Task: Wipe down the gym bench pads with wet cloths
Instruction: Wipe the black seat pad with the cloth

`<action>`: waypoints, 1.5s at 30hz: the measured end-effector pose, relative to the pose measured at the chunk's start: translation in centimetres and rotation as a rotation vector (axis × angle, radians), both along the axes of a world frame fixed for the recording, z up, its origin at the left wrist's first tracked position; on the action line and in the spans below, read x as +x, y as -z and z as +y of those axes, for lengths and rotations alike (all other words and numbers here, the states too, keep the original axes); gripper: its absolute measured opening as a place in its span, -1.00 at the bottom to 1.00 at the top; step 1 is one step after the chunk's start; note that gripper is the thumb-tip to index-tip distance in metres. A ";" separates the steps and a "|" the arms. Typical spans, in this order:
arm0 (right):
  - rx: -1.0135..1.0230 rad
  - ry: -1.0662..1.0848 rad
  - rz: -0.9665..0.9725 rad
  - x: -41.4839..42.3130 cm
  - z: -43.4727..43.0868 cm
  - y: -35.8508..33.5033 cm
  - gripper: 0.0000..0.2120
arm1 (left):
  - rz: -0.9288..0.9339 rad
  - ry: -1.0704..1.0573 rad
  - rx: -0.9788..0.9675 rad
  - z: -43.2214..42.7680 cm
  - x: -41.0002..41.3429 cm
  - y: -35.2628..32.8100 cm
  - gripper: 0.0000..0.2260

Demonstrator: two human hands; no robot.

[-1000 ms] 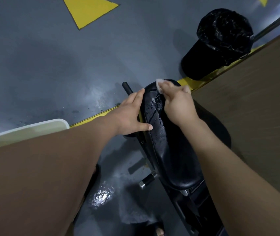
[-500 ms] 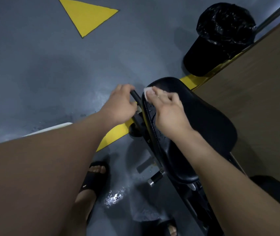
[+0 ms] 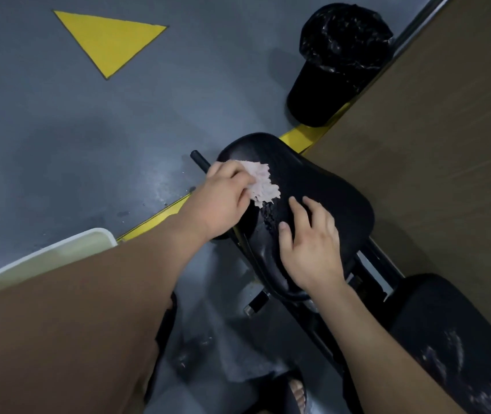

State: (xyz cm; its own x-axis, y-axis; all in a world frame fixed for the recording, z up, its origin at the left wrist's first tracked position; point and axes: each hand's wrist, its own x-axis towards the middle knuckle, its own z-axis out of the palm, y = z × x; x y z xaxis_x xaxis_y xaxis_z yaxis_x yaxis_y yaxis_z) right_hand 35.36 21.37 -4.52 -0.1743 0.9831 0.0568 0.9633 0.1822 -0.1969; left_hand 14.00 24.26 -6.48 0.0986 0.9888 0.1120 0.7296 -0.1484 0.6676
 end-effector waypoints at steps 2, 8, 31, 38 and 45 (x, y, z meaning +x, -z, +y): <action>0.034 0.009 -0.050 0.1 -0.4 0.7 -0.48 | 0.019 -0.001 0.030 0.0 -0.1 0.2 -0.70; 0.109 0.034 -0.056 -0.1 -0.3 1.2 -0.50 | 0.049 -0.011 0.070 1.1 0.6 1.0 -0.61; 0.265 0.055 0.080 0.1 -0.1 2.3 -0.51 | 0.312 0.249 -0.057 1.9 1.2 -2.4 -0.57; 0.295 0.045 0.094 0.2 0.0 2.7 -0.52 | 0.391 0.117 -0.120 8.9 0.3 -2.0 -0.54; 0.303 0.049 0.104 0.2 0.1 2.8 -0.51 | 0.327 0.373 0.061 1.0 -0.1 -0.5 -0.44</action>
State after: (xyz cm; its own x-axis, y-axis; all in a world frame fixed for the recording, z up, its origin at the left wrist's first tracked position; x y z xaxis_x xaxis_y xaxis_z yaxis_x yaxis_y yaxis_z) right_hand 35.58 21.45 -7.37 -0.1049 0.9259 0.3629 0.9501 0.2011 -0.2385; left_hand 13.92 25.25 -6.03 0.4842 0.8719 0.0727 0.7888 -0.4710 0.3949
